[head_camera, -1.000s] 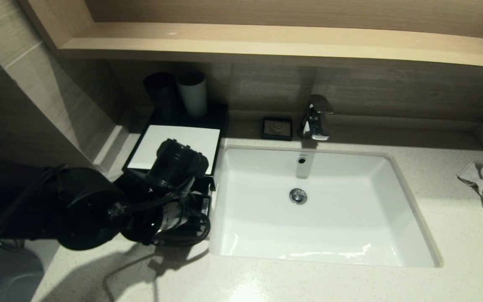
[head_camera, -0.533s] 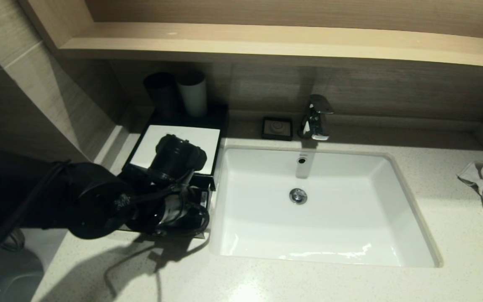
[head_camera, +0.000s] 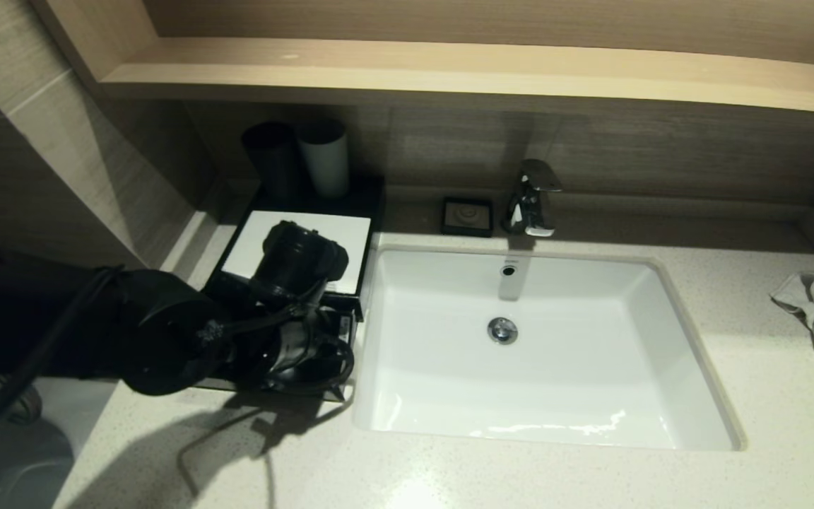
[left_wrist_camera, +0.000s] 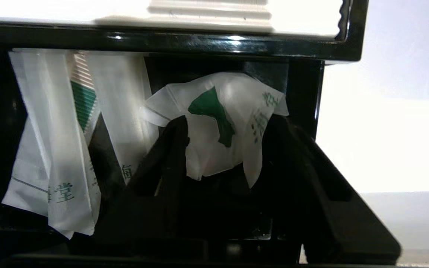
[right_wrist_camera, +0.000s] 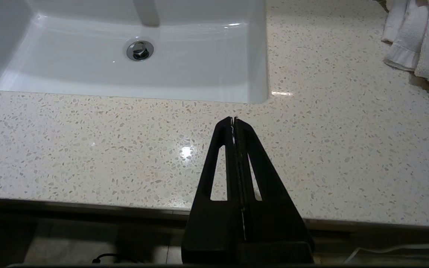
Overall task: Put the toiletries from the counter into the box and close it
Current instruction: Place the bathroom toiletry into the drawer
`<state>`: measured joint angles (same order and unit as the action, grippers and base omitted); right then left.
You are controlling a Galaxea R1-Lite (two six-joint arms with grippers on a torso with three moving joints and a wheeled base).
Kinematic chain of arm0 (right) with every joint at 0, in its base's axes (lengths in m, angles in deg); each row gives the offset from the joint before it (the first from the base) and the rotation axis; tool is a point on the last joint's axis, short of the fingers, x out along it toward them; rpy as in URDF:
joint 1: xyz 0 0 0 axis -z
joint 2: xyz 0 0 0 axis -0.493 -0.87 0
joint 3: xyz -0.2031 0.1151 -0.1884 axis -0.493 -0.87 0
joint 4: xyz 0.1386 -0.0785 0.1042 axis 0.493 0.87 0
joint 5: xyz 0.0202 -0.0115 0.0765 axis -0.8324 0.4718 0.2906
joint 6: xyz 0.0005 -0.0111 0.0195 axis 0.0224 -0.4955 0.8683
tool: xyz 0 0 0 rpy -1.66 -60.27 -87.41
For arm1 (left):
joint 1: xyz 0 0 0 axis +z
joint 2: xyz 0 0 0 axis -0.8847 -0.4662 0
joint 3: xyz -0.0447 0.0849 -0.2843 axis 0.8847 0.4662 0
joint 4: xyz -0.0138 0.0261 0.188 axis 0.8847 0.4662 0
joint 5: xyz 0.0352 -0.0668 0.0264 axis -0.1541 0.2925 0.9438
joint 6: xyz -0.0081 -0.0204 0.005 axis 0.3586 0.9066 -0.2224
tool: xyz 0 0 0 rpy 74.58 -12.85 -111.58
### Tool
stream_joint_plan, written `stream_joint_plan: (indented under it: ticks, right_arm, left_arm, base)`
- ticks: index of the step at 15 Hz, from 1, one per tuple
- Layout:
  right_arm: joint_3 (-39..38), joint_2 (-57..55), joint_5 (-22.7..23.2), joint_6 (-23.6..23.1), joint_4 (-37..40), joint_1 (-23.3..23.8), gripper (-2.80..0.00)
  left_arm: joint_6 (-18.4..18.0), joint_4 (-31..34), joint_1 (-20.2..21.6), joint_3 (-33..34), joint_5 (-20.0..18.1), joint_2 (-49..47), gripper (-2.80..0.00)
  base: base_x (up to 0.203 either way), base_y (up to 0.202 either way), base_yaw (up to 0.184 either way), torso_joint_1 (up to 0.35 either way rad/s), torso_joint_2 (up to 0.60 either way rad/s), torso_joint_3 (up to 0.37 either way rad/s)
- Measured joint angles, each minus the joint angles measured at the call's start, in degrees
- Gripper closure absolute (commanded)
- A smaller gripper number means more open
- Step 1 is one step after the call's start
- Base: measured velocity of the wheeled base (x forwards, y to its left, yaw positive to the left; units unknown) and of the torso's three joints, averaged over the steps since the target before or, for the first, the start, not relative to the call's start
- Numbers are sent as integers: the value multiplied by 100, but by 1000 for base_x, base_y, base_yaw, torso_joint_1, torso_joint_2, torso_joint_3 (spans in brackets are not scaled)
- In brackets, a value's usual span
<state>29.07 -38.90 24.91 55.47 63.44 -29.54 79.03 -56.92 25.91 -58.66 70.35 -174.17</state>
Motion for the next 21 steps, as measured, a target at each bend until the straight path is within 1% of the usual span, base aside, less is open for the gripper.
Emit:
stream_joint_plan:
  ticks: [7, 10, 11, 17, 19, 21]
  right_arm:
    - [0, 0, 0, -2, 2, 0, 0]
    - [0, 0, 0, -2, 3, 0, 0]
    - [0, 0, 0, -4, 2, 0, 0]
    - [0, 0, 0, -2, 0, 0, 0]
    - [0, 0, 0, 1, -1, 0, 0]
    - [0, 0, 0, -2, -1, 0, 0]
  left_arm:
    - [-7, 76, 0, 13, 6, 413, -280]
    - [-13, 250, 0, 41, 5, 682, -280]
    - [-12, 263, 0, 55, 5, 758, 0]
    - [-26, 531, 0, 147, 6, 1228, 0]
    - [-40, 756, 1, 190, 6, 1463, 0]
    - [-41, 959, 191, 199, 6, 1663, 0]
  base:
    - [0, 0, 0, 0, 0, 0]
    - [0, 0, 0, 0, 0, 0]
    - [0, 0, 0, 0, 0, 0]
    - [0, 0, 0, 0, 0, 0]
    - [0, 0, 0, 0, 0, 0]
    - [0, 0, 0, 0, 0, 0]
